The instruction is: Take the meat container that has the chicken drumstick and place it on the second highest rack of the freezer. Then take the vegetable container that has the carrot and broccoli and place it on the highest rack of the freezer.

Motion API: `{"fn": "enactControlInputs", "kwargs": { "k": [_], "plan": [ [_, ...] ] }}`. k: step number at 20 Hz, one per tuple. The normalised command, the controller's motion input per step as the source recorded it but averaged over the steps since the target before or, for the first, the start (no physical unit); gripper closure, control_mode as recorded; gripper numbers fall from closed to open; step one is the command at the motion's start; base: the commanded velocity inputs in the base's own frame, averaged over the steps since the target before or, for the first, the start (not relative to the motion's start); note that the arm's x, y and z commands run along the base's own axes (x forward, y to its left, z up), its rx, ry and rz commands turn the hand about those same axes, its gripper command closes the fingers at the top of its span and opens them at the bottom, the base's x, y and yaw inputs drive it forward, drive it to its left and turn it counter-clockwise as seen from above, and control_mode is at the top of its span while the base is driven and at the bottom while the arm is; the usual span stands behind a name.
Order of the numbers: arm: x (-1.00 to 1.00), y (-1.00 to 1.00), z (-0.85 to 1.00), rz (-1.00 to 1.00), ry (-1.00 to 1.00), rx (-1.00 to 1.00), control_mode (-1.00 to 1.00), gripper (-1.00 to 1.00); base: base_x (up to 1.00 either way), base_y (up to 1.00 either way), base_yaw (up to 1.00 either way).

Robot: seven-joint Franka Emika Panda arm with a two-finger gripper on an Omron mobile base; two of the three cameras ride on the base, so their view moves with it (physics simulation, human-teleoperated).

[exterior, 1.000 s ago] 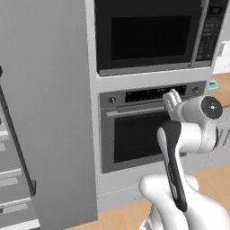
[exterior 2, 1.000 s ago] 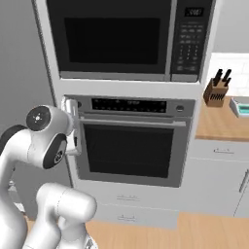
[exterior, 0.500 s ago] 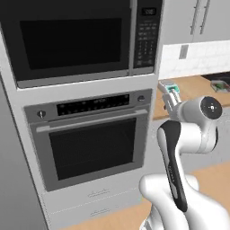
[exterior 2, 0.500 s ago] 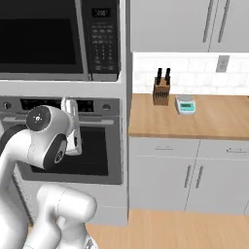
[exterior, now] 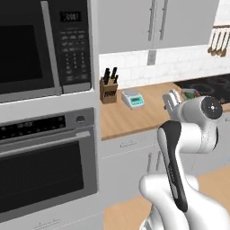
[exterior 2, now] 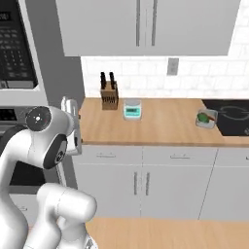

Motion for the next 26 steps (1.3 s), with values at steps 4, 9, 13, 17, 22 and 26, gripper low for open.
{"fn": "enactControlInputs", "kwargs": {
  "k": [4,9,13,17,22,26],
  "plan": [
    [0.00,0.00,0.00,0.00,0.00,0.00,1.00,-1.00,0.73,-1.00,-0.04],
    [0.00,0.00,0.00,0.00,0.00,0.00,1.00,-1.00,0.75,-1.00,-0.02],
    [0.00,0.00,0.00,0.00,0.00,0.00,1.00,-1.00,0.74,-0.98,0.00],
    [0.00,0.00,0.00,0.00,0.00,0.00,1.00,-1.00,0.76,-0.81,0.00],
    [0.00,0.00,0.00,0.00,0.00,0.00,1.00,-1.00,0.62,-0.23,-0.03],
    [0.30,0.36,-0.28,-0.14,0.00,-0.04,-1.00,-1.00,0.00,0.00,0.00]
  ]
}}
